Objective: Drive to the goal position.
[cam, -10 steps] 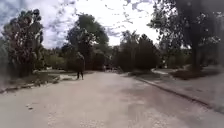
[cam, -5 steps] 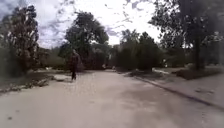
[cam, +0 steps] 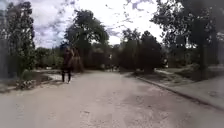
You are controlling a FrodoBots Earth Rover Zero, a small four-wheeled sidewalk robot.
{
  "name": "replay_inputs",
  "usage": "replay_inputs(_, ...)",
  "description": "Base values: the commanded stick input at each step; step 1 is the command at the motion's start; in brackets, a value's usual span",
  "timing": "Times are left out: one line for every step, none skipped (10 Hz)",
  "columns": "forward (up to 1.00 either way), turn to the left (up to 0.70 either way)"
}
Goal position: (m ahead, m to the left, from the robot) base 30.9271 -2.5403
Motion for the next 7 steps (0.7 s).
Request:
replay_inputs(0.85,0.0)
replay_inputs(0.85,0.0)
replay_inputs(0.85,0.0)
replay_inputs(0.85,0.0)
replay_inputs(0.85,0.0)
replay_inputs(0.85,0.0)
replay_inputs(0.85,0.0)
